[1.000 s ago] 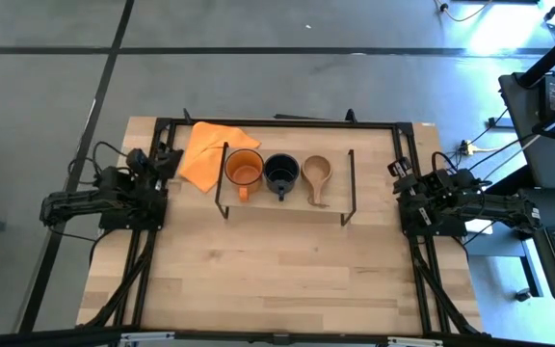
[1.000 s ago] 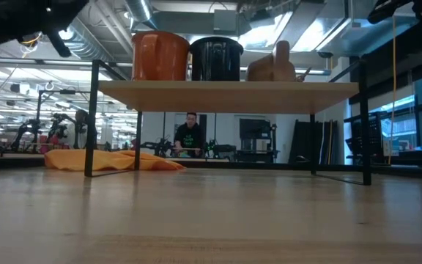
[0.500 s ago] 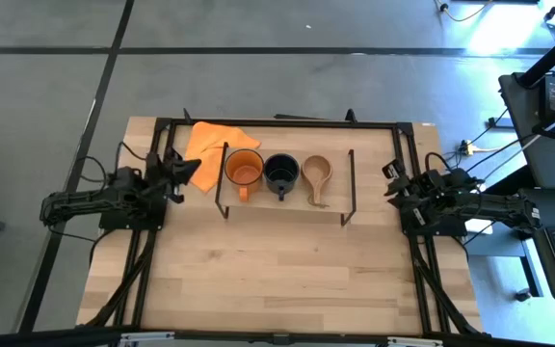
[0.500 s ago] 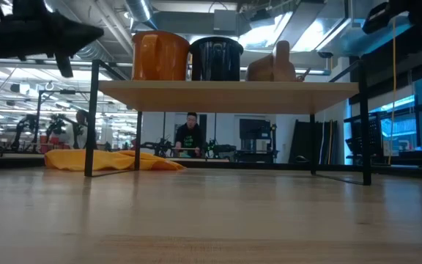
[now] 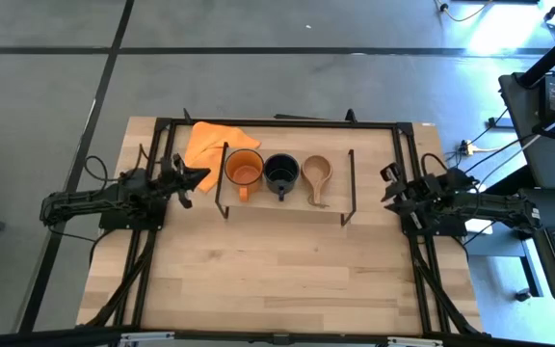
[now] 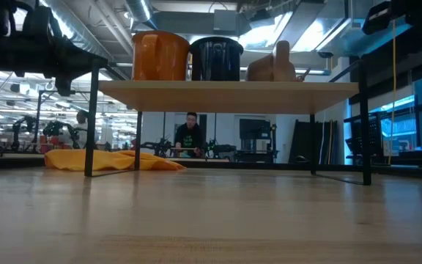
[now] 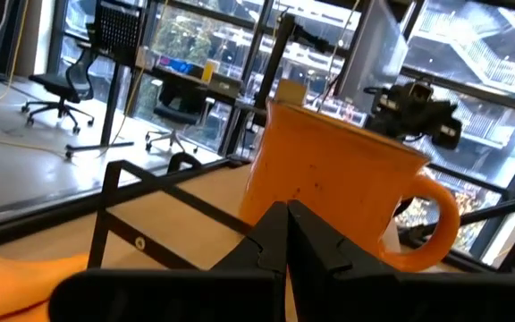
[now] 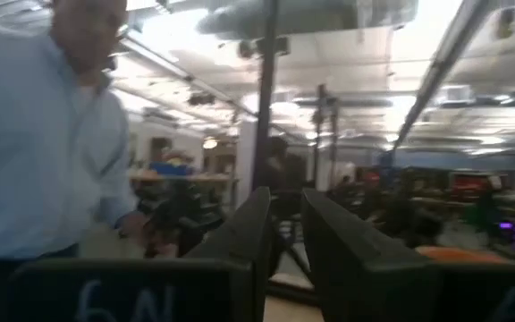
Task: Stack small to large cups/mugs on shelf
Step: Return to Home Position
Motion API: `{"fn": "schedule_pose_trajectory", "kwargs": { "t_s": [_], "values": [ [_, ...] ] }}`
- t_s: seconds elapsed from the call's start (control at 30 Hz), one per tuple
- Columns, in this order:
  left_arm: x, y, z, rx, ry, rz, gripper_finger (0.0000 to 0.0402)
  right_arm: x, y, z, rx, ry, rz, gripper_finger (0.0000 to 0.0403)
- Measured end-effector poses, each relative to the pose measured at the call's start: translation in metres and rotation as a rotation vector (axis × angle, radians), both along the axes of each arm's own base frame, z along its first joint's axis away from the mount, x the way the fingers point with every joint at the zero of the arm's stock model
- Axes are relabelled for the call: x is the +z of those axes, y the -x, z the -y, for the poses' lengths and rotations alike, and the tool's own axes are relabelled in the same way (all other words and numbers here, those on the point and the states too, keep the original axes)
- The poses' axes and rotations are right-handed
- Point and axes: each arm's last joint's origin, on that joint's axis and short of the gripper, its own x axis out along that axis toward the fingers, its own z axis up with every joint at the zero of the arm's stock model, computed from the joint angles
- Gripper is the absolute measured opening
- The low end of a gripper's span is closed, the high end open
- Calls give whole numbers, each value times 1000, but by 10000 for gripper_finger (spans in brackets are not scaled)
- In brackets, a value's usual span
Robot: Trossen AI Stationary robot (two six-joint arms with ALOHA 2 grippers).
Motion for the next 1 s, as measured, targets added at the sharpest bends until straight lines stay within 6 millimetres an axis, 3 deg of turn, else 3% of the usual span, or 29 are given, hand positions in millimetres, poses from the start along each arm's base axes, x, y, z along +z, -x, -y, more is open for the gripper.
{"fn": "schedule_pose_trajectory", "kwargs": {
  "t_s": [0.7, 0.9, 1.0],
  "values": [
    [1, 0, 0, -3, -5, 9, 0, -7, -4, 2, -65, -37, -75, 69],
    [1, 0, 0, -14, 87, 46, 0, 19, 12, 3, -92, -150, 210, 69],
    [1, 0, 0, -14, 88, 46, 0, 25, 19, 2, -112, -99, 332, 69]
  ]
}}
